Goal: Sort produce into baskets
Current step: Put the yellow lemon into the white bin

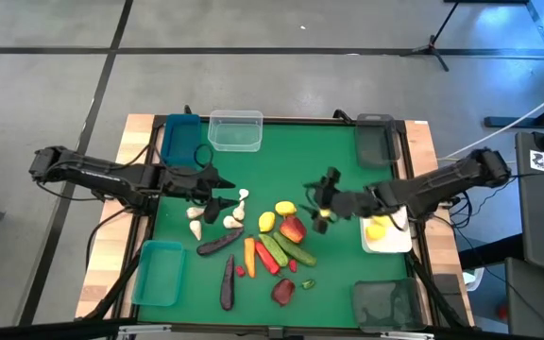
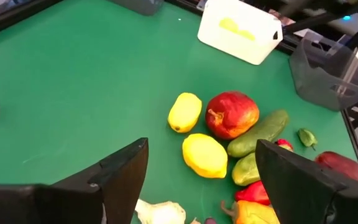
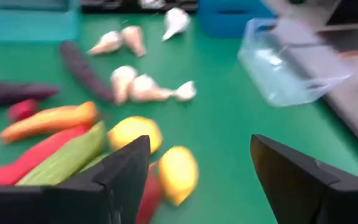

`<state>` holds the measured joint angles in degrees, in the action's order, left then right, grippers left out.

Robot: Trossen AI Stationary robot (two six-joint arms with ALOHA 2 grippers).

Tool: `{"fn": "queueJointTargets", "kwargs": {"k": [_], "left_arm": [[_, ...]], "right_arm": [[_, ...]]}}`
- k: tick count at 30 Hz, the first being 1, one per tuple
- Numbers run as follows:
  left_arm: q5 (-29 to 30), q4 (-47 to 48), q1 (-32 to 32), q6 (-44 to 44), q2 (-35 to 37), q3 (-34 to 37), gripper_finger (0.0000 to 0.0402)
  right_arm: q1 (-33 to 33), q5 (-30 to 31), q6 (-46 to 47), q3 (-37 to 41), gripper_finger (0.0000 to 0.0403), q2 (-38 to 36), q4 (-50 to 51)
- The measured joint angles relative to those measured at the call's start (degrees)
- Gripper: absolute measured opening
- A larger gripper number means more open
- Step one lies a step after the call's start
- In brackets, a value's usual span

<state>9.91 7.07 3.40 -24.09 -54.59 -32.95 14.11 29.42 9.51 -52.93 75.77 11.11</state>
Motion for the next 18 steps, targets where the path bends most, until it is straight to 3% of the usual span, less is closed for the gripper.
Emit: {"fn": "queueJointTargets", "kwargs": {"k": [6, 10, 14, 18], "left_arm": [[0.00, -0.41, 0.00, 1.01, -0.11, 0.00, 0.0290], [0.00, -0.24, 0.00, 0.65, -0.33, 0.00, 0.0290], [0.00, -0.32, 0.00, 1.27, -0.35, 0.02, 0.0290], [0.00, -0.44, 0.00, 1.96, -0.34, 0.02, 0.0290]], "right_arm": [[-13.89, -15.71, -9.20, 0.00, 0.0277, 7.59, -7.66], [-20.35, -24.05, -12.93, -0.51, 0.0277, 12.42, -7.03], [-22.93, -31.39, -14.49, -4.02, 0.0277, 17.03, -4.56], [-22.01, -33.53, -16.08, -9.23, 0.0277, 21.61, 1.37]]}}
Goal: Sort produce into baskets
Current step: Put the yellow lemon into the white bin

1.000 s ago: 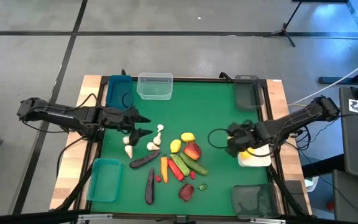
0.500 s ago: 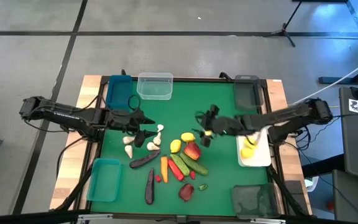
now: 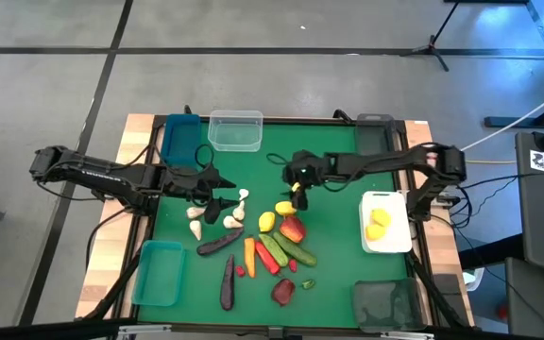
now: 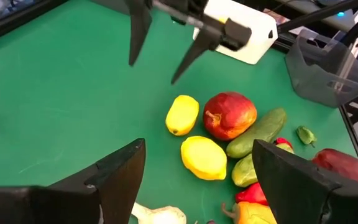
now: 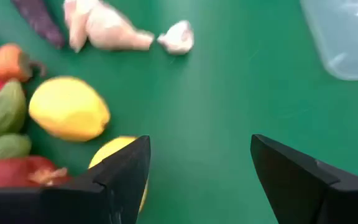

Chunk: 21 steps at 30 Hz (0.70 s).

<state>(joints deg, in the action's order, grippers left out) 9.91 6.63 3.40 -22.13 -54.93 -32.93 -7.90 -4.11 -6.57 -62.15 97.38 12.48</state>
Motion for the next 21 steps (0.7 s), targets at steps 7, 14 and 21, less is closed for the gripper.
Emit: {"fn": "queueJointTargets", "kwargs": {"k": [7, 14, 21], "left_arm": [[0.00, 0.45, 0.00, 0.00, 0.01, 0.00, 0.0290], [-0.02, 0.44, 0.00, -0.24, 0.01, 0.00, 0.0290], [-0.02, 0.31, 0.00, -0.28, 0.01, 0.00, 0.0290]], "right_arm": [[3.34, -0.58, -1.09, -5.74, 0.0277, 6.80, 7.62], [5.54, -1.96, 1.24, -6.60, 0.0277, 8.44, 9.92], [6.08, -4.51, 4.91, -6.58, 0.0277, 8.49, 12.14]]}}
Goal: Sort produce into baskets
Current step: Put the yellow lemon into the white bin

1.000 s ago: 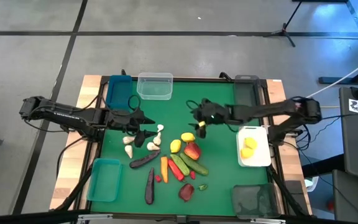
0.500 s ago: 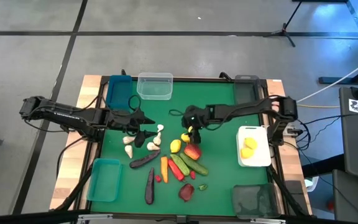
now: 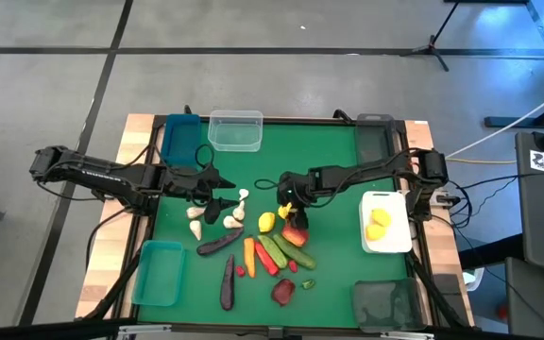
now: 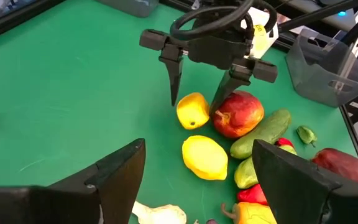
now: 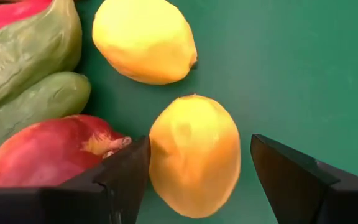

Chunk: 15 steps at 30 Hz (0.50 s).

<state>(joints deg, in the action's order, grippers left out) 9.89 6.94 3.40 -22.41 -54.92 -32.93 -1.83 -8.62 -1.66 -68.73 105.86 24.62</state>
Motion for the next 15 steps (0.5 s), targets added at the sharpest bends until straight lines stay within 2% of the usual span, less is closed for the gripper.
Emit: {"fn": "queueJointTargets", "kwargs": {"k": [15], "left_arm": [[0.00, 0.04, 0.00, -0.14, 0.00, 0.00, 0.0290]], "right_arm": [[0.00, 0.03, 2.54, 0.04, 0.0277, 3.27, -1.06]]}}
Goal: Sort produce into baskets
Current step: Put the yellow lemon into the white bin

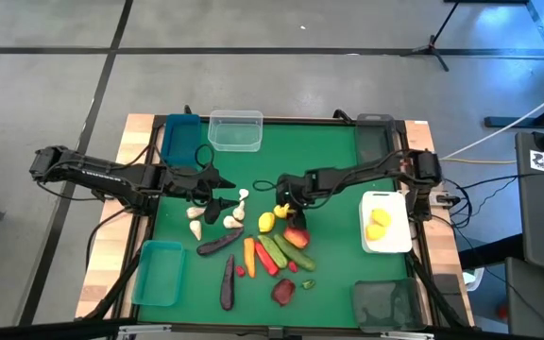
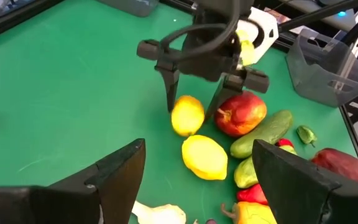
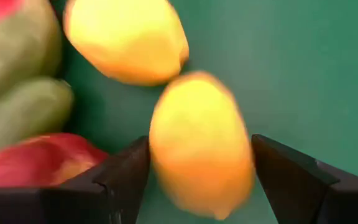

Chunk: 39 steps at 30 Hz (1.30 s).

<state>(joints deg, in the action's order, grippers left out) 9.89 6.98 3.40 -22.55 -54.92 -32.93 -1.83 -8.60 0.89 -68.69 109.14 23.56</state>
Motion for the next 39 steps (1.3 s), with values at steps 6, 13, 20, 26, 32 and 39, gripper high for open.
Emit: {"fn": "queueJointTargets", "kwargs": {"k": [6, 13, 20, 26, 32, 39], "left_arm": [[0.00, -0.06, 0.00, 0.05, 0.00, 0.00, 0.0290], [0.00, -0.04, 0.00, -0.09, 0.00, 0.00, 0.0290], [0.00, 0.03, 0.00, -0.20, 0.00, 0.00, 0.0290], [0.00, 0.05, 0.00, -0.22, 0.00, 0.00, 0.0290], [-0.02, 0.46, 0.04, -0.33, 0.00, 0.00, 0.0290], [-0.02, 1.73, 0.12, -0.68, 0.00, 0.00, 0.0290]], "right_arm": [[-0.02, 1.74, -1.04, 0.02, 0.0254, 0.97, 0.04], [-0.04, 2.66, -3.08, 0.02, 0.0211, 0.94, -3.24], [-0.07, 4.53, -4.22, 0.02, 0.0189, 0.94, -3.93], [-0.07, 6.05, -4.20, -0.01, 0.0172, -0.93, -1.90], [-0.07, 6.07, -3.65, 0.00, 0.0181, -6.95, 5.46], [-0.03, 9.16, 4.97, -0.02, 0.0183, -17.13, 25.32]]}}
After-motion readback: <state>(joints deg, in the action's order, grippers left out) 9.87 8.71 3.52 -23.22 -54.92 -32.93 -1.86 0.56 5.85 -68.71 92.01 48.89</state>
